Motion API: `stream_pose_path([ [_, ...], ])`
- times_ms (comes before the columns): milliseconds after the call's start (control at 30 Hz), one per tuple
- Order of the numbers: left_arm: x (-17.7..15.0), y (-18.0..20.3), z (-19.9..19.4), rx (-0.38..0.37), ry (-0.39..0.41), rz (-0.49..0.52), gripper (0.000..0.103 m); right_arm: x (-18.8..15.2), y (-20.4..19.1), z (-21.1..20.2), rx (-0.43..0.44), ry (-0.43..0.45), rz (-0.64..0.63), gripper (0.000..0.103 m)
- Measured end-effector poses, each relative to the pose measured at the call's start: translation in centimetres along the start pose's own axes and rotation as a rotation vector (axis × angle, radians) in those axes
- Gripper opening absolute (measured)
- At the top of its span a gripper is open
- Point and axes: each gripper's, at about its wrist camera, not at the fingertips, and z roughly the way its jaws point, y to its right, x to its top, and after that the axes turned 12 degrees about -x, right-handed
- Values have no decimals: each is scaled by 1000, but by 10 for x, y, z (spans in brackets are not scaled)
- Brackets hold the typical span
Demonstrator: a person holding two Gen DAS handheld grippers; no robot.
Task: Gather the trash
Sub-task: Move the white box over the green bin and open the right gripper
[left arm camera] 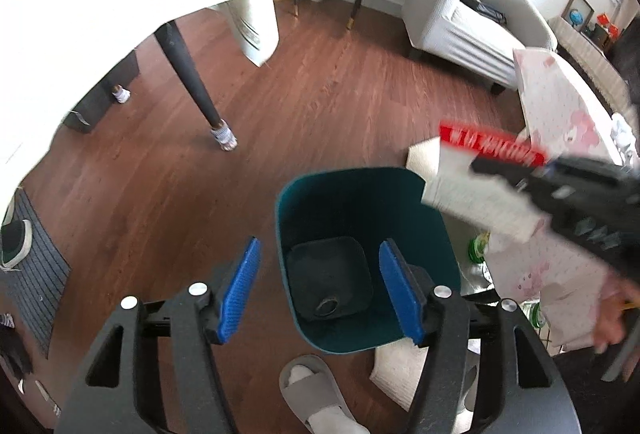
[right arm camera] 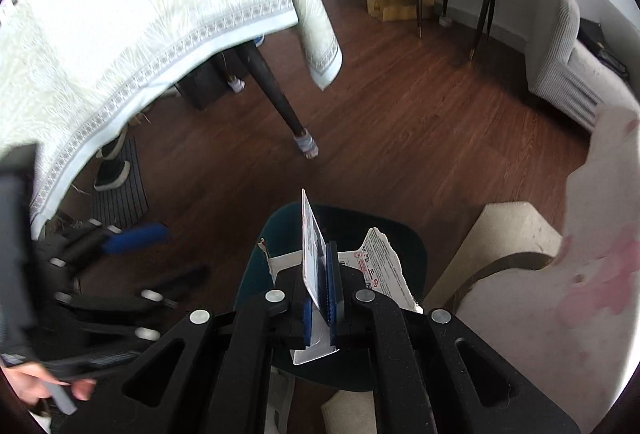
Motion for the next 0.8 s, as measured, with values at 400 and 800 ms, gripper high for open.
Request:
stream_pose_path([
  [400,13,-14,-54,11,136,-31,68,-24,-22,65,-26,-129,-41,6],
  [800,25,1,-88,-18,245,-21,70,-48,-22,100,-29,-241,-51,14],
])
